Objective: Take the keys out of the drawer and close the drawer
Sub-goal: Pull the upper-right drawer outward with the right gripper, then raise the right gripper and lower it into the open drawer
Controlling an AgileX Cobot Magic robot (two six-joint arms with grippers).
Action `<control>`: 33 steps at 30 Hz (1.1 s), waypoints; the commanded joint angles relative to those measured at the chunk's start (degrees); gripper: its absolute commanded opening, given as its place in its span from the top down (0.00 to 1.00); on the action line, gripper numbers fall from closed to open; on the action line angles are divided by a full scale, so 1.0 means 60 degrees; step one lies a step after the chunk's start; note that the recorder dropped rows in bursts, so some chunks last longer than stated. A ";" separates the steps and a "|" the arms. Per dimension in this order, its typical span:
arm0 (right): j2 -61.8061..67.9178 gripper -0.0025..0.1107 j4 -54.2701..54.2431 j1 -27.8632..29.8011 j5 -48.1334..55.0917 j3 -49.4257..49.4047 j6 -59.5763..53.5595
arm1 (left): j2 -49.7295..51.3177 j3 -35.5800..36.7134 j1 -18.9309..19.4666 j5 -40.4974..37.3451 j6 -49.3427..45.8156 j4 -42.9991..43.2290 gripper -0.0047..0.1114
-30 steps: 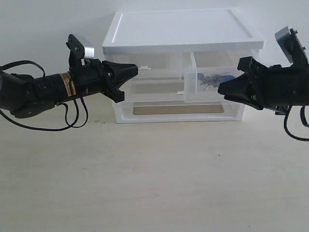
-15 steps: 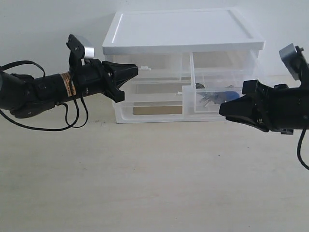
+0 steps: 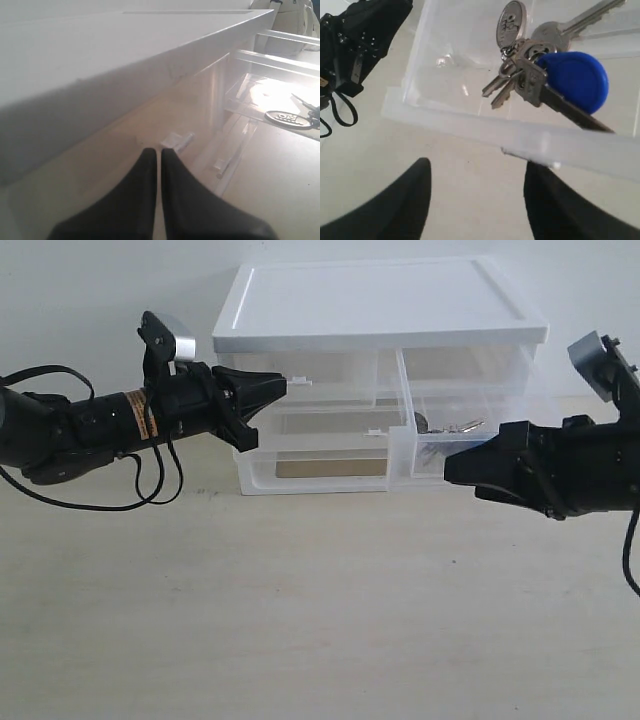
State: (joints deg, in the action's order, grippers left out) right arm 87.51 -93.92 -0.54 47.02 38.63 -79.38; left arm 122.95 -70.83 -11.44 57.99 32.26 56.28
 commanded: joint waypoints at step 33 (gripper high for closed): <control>-0.3445 0.68 1.1215 -0.0037 -0.2535 0.3612 0.8571 | 0.0073 -0.0192 0.0040 -0.0896 0.0127 -0.1280 0.92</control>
State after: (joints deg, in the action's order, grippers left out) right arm 65.56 -34.83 -0.63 32.33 57.55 -33.38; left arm 122.95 -70.83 -11.44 57.99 32.45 56.28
